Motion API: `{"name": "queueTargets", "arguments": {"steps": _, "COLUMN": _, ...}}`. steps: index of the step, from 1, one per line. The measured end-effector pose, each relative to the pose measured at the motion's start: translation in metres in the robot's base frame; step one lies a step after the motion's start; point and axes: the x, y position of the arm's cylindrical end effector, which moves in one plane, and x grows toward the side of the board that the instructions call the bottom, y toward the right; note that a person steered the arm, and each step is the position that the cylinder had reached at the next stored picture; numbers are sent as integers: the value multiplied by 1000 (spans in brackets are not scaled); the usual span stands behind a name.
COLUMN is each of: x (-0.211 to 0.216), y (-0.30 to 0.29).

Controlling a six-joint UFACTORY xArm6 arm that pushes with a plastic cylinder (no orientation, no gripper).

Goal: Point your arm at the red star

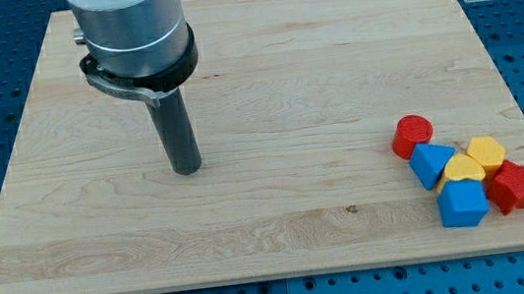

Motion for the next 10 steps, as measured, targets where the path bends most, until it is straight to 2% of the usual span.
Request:
{"name": "queueTargets", "arguments": {"steps": 3, "x": 10, "y": 7}}
{"name": "queueTargets", "arguments": {"steps": 4, "x": 23, "y": 28}}
{"name": "queueTargets", "arguments": {"steps": 5, "x": -43, "y": 55}}
{"name": "queueTargets", "arguments": {"steps": 6, "x": -104, "y": 117}}
{"name": "queueTargets", "arguments": {"steps": 7, "x": -112, "y": 210}}
{"name": "queueTargets", "arguments": {"steps": 8, "x": -88, "y": 310}}
{"name": "queueTargets", "arguments": {"steps": 9, "x": -18, "y": 401}}
{"name": "queueTargets", "arguments": {"steps": 10, "x": 44, "y": 435}}
